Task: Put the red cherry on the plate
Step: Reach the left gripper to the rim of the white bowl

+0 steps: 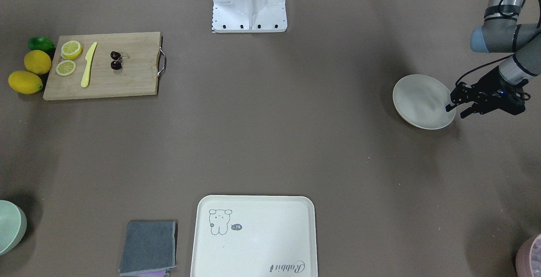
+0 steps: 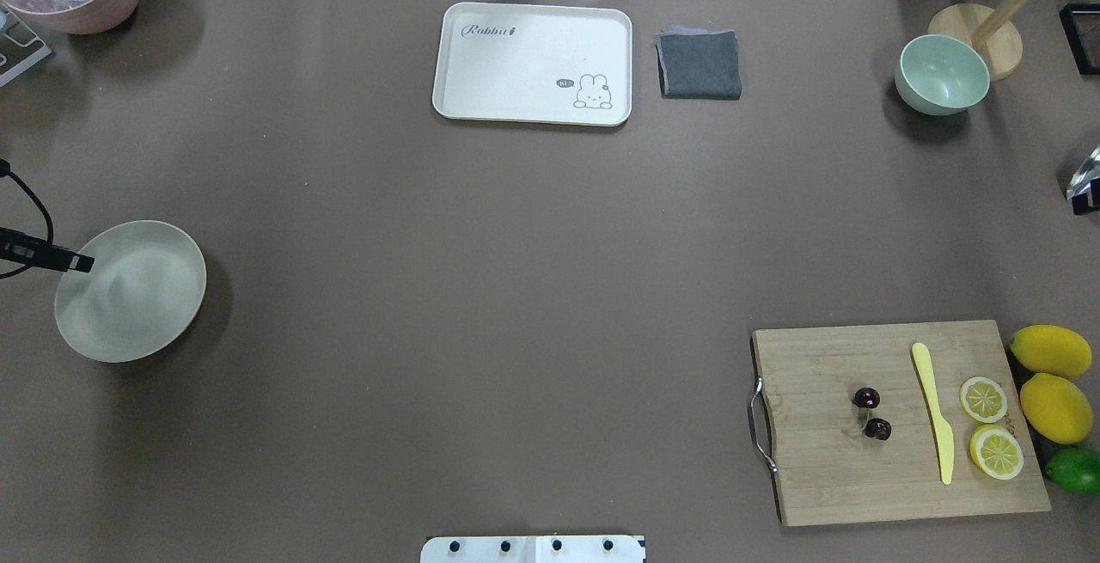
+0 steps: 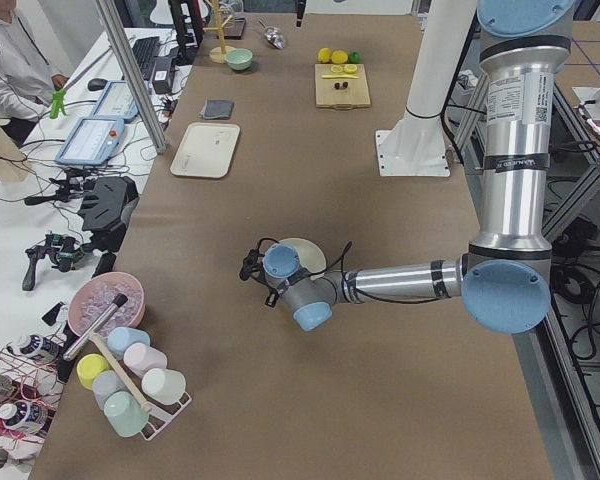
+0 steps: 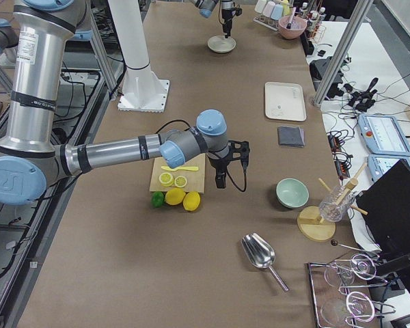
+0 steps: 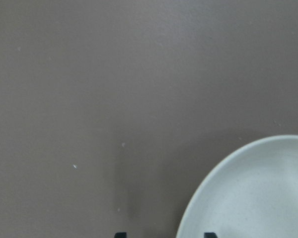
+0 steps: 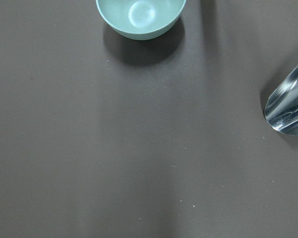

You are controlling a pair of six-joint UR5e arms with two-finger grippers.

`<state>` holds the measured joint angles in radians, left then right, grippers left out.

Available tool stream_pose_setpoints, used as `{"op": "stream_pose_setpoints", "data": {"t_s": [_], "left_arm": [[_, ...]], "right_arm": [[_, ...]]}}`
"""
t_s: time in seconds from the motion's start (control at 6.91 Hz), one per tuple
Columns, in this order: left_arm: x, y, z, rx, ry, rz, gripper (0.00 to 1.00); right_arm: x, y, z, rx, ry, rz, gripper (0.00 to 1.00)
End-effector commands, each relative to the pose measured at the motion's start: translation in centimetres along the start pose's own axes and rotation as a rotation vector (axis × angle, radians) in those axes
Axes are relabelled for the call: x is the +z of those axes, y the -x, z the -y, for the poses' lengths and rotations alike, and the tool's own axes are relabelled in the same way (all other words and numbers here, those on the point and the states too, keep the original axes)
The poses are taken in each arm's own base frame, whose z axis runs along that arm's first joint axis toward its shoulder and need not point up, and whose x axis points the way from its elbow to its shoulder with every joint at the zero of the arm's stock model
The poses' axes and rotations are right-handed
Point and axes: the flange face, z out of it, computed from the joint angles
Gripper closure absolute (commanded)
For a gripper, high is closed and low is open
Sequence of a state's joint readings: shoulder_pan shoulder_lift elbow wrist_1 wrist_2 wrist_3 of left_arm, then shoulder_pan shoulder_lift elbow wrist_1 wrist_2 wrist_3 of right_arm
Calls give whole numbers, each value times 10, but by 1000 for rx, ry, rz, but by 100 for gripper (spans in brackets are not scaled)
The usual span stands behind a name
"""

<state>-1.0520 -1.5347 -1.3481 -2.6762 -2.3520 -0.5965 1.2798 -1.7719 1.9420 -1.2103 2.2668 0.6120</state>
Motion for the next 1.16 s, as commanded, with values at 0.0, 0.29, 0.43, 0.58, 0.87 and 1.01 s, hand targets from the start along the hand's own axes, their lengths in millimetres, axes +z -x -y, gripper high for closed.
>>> {"op": "stream_pose_setpoints", "data": {"t_s": [0.0,0.29,0.43,0.58,0.87,1.01], "left_arm": [[-1,5,-23,10,11,-18,62],[2,1,-27,29,14,-33,100],[2,0,-26,31,12,-34,100],[1,-3,-24,35,9,-39,100],[-17,-38,-15,3,40,-157,100],[-35,-68,0,-60,15,-190,100]], "right_arm": [[0,-1,0,1,0,-3,0],[0,-1,0,-1,-1,-1,0],[0,-2,-1,0,-1,-3,0],[0,-2,-1,0,-1,-3,0],[1,-3,-2,3,1,-5,0],[1,-3,-3,3,2,-4,0]]}}
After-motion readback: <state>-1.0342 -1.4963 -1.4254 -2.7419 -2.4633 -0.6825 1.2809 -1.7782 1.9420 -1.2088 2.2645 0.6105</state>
